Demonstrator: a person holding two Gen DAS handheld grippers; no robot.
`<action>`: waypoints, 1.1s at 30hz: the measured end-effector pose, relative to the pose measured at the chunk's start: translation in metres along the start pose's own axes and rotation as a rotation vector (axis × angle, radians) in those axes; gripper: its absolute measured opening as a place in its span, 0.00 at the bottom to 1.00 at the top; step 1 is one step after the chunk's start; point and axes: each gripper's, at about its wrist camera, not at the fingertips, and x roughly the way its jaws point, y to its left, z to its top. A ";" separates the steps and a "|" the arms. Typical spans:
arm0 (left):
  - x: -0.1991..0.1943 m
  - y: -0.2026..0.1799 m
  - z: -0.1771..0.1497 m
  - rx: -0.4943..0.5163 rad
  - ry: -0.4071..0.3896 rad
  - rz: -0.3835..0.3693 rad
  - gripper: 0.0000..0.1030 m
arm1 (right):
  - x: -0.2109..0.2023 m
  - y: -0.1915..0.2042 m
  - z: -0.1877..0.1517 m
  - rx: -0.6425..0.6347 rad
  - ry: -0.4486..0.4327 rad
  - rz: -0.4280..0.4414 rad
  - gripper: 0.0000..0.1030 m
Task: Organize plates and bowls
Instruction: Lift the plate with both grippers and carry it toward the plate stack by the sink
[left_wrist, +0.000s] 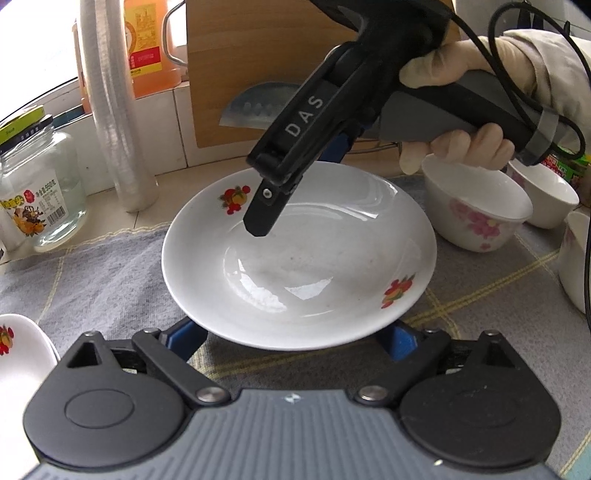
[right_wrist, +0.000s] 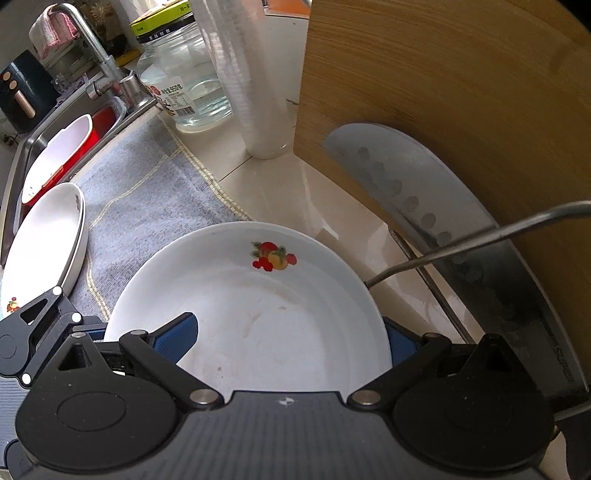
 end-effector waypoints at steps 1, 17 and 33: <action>-0.001 0.000 0.000 -0.002 0.002 0.001 0.93 | 0.000 0.001 0.000 0.001 0.000 0.001 1.00; -0.034 -0.003 -0.009 -0.014 -0.011 0.009 0.93 | -0.022 0.029 -0.008 -0.035 -0.014 0.013 1.00; -0.083 0.003 -0.021 -0.030 -0.035 0.053 0.93 | -0.050 0.079 -0.012 -0.095 -0.050 0.024 1.00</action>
